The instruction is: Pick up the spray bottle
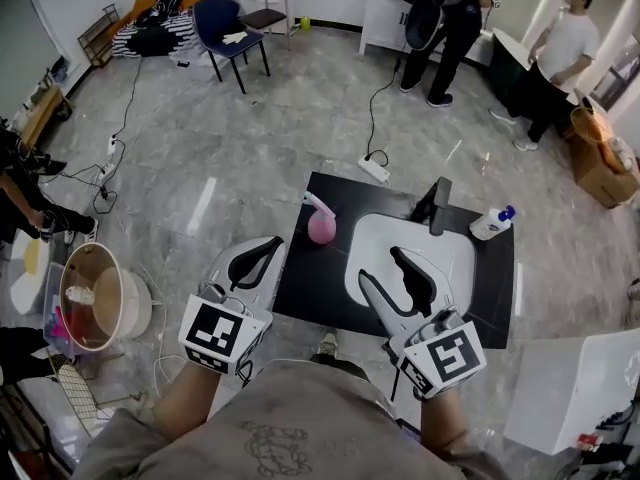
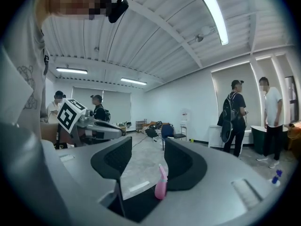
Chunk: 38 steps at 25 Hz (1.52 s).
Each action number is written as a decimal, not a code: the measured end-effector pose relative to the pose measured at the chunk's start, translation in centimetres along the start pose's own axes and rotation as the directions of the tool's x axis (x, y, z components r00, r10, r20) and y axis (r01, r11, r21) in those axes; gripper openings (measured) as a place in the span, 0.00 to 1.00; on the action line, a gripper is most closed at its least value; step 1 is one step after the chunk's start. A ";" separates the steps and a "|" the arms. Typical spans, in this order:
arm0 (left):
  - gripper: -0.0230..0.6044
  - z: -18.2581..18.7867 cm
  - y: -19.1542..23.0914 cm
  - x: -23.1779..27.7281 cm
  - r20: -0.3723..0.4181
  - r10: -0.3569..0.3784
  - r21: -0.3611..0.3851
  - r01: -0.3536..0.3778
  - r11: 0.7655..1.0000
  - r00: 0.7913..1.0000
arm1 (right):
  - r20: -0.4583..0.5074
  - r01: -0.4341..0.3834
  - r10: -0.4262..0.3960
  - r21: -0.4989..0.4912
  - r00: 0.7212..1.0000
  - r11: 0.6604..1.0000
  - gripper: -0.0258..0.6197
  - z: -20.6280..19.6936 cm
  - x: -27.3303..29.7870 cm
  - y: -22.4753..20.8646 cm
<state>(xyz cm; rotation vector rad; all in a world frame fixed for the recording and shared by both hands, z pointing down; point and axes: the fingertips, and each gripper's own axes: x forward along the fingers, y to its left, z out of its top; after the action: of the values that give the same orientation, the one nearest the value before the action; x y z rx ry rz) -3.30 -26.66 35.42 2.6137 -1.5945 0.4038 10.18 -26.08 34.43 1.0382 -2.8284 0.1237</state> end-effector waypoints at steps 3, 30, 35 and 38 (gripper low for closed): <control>0.04 0.1 0.1 1.0 -0.016 0.039 -0.002 -0.039 0.999 0.999 | -0.009 -0.046 0.046 0.003 0.999 0.999 0.42 -0.1 1.1 -1.5; 0.04 -3.0 4.5 2.5 -0.119 0.112 -0.012 -0.114 0.993 0.987 | -0.062 -0.118 0.123 0.084 0.990 0.989 0.42 -3.0 8.6 -3.7; 0.04 -3.8 6.2 3.0 -0.123 0.097 -0.035 -0.102 0.994 0.988 | -0.132 -0.115 0.122 0.059 0.984 0.992 0.46 -4.4 10.9 -3.2; 0.04 -4.7 7.0 3.6 -0.134 0.084 -0.041 -0.090 0.995 0.987 | -0.166 -0.112 0.122 0.069 0.979 0.991 0.47 -5.7 12.5 -3.0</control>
<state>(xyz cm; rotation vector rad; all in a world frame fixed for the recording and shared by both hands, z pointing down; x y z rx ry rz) -8.77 -32.21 40.24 2.4343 -1.6579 0.5256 3.20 -35.66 42.02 0.8281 -2.7439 0.2954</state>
